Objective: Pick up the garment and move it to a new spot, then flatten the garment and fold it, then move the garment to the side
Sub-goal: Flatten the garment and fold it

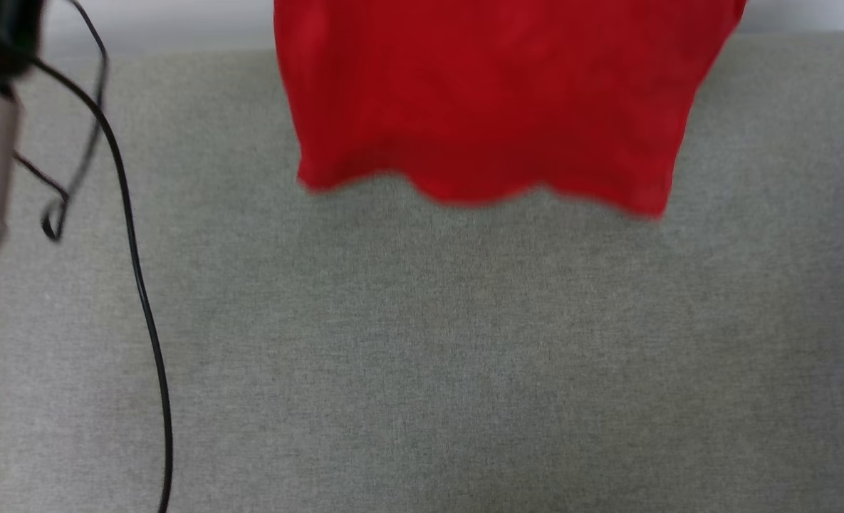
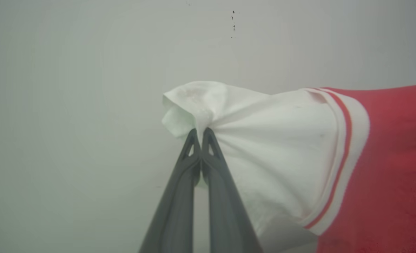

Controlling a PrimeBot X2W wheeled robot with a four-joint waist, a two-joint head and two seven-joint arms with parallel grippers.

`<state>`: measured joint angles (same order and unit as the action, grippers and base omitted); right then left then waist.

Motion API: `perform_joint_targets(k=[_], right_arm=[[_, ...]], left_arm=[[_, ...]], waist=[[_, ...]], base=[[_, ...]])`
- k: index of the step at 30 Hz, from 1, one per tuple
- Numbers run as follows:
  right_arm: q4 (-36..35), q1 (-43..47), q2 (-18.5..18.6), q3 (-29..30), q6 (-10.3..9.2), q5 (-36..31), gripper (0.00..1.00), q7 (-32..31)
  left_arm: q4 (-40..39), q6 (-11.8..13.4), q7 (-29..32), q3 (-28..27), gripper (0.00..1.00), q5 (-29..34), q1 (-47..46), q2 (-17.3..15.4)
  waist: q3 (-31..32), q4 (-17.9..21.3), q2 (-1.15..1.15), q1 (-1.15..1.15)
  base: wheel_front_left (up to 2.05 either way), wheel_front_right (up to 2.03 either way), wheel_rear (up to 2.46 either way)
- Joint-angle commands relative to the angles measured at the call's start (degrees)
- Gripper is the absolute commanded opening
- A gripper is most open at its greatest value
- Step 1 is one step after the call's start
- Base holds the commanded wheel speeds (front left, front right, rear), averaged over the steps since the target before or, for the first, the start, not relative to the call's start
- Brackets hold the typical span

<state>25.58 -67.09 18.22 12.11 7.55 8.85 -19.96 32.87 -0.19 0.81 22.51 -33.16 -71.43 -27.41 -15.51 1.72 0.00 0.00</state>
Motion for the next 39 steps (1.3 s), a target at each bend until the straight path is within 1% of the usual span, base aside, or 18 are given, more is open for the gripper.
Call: perform_joint_targets(k=[1, 6, 11, 14, 15, 19, 20, 24, 28, 32, 34, 39], right_arm=[[1.0, -3.8, 0.5, 0.6, -0.12, -1.0, 0.00, 1.7], [5.5, -13.6, -0.3, 0.7, -0.12, -3.2, 0.00, 5.8], [8.8, -20.2, -2.7, -0.5, -0.11, -4.1, 0.00, 9.8], [11.1, -22.0, -4.6, -2.0, -0.11, -4.2, 0.00, 12.0], [13.7, -22.4, -6.1, -4.2, -0.11, -3.6, 0.00, 13.6], [17.8, -20.0, -6.9, -7.5, -0.11, -2.2, 0.00, 14.8], [17.8, -20.0, -6.9, -7.5, -0.11, -2.2, 0.00, 14.8], [21.0, -16.5, -7.3, -11.4, -0.10, 0.3, 0.00, 15.6], [22.8, -8.5, -6.7, -16.5, -0.10, 4.4, 0.00, 16.6], [21.1, 1.9, -5.1, -20.4, -0.10, 9.5, 0.00, 18.1], [19.1, 7.4, -4.1, -21.9, -0.10, 12.0, 0.00, 18.8], [13.8, 21.6, -1.7, -22.8, -0.10, 17.1, 0.00, 20.2]], left_arm=[[1.3, -0.1, -1.1, -0.4, 0.00, 0.9, -3.4, -0.6], [4.8, -1.1, -3.6, -0.1, 0.00, 2.8, -12.5, -0.4], [8.7, -2.1, -6.3, 0.7, 0.00, 4.4, -18.1, -0.1], [11.3, -2.7, -8.2, 0.9, 0.00, 4.4, -19.2, 0.1], [13.9, -3.4, -10.1, 0.6, 0.00, 3.5, -18.4, 0.8], [17.9, -4.8, -11.6, 0.2, 0.00, 1.1, -15.0, 2.5], [17.9, -4.8, -11.6, 0.2, 0.00, 1.1, -15.0, 2.5], [21.8, -6.0, -12.3, -0.5, 0.00, -2.1, -10.1, 3.9], [23.9, -6.9, -13.6, -0.5, 0.00, -5.0, -2.6, 5.3], [23.4, -7.2, -15.0, -0.1, 0.00, -7.5, 6.8, 6.2], [22.1, -7.3, -15.4, 0.3, 0.00, -8.3, 11.7, 6.4], [16.8, -7.3, -16.0, 0.6, 0.00, -10.4, 23.7, 6.0]], waist=[[-2.9, 0.0, 0.00, 0.00], [-7.6, -0.2, 0.00, 0.00], [-12.4, -0.2, 0.00, 0.00], [-14.6, 0.0, 0.00, 0.00], [-16.0, 0.0, 0.00, 0.00], [-16.7, -0.2, 0.00, 0.00], [-16.7, -0.2, 0.00, 0.00], [-16.3, -0.3, 0.00, 0.00], [-14.4, -0.5, 0.00, 0.00], [-12.0, -0.9, 0.00, 0.00], [-10.8, -1.0, 0.00, 0.00], [-7.0, -1.7, 0.00, 0.00]], base=[[0.00, 0.00, 0.00], [0.00, 0.00, 0.00], [0.00, 0.00, 0.00], [0.00, 0.00, 0.00], [0.00, 0.00, 0.00], [0.00, 0.00, 0.00], [0.00, 0.00, 0.00], [0.00, 0.00, 0.00], [0.00, 0.00, 0.00], [0.00, 0.00, 0.00], [0.00, 0.00, 0.00], [0.00, 0.00, 0.00]])
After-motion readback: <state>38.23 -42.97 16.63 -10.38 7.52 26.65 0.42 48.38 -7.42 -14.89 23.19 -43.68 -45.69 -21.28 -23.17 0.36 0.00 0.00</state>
